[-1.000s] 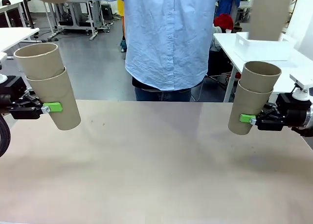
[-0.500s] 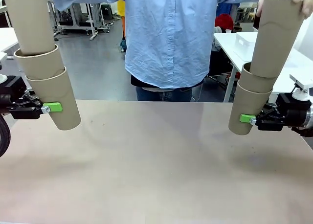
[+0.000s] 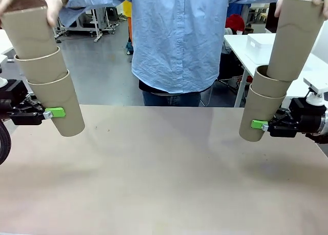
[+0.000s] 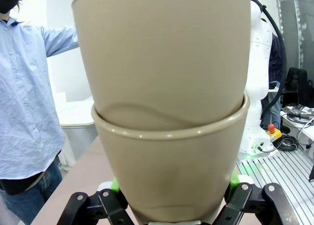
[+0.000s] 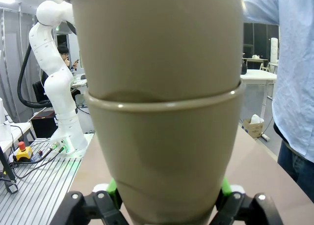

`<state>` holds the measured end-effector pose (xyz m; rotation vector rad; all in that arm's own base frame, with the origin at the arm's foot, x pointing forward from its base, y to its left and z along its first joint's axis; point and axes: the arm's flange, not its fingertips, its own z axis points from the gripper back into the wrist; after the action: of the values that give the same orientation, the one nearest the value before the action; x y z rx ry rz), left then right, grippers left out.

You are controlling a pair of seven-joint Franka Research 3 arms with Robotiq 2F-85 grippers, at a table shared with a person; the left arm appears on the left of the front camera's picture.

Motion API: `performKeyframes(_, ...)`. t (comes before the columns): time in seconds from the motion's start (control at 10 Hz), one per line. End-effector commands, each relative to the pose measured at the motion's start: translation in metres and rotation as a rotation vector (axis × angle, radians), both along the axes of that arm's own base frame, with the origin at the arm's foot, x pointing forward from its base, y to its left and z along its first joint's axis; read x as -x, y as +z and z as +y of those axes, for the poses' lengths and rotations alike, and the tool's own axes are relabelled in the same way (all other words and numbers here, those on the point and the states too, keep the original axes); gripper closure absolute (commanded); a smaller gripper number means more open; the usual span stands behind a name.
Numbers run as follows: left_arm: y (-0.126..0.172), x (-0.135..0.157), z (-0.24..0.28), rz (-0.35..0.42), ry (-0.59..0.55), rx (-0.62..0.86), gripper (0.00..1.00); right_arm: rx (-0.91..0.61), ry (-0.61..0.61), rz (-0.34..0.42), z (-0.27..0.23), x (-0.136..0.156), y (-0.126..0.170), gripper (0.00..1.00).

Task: Stack the cups and store them in the basket.
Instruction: Place the stack of Reusable plastic cups into the Pantry Basket.

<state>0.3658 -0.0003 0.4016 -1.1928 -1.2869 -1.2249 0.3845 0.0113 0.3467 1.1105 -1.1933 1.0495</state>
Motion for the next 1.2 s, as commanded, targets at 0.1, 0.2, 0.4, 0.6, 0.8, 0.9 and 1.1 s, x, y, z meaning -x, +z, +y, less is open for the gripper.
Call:
performKeyframes(0.1,0.0034,0.0028,0.0019,-0.007,-0.004,0.004,0.15,0.001,-0.002,-0.013,0.0001,-0.0002,0.0028,0.16)
performKeyframes(0.2,0.0034,0.0028,0.0019,-0.007,-0.004,0.004,0.15,0.001,-0.002,-0.013,0.0001,-0.0002,0.0028,0.16)
performKeyframes(0.4,0.0034,0.0028,0.0019,-0.007,-0.004,0.004,0.15,0.001,-0.002,-0.013,0.0001,-0.0002,0.0028,0.16)
performKeyframes(0.6,0.0034,0.0028,0.0019,-0.007,-0.004,0.004,0.15,0.001,-0.002,-0.013,0.0001,-0.0002,0.0028,0.16)
performKeyframes(0.8,0.0034,0.0028,0.0019,-0.007,-0.004,0.004,0.15,0.001,-0.002,-0.013,0.0001,-0.0002,0.0028,0.16)
performKeyframes(0.9,0.0034,0.0028,0.0019,-0.007,-0.004,0.004,0.15,0.001,-0.002,-0.013,0.0001,-0.0002,0.0028,0.16)
performKeyframes(1.1,0.0034,0.0028,0.0019,-0.007,-0.004,0.004,0.15,0.001,-0.002,-0.013,0.0001,-0.0002,0.0028,0.16)
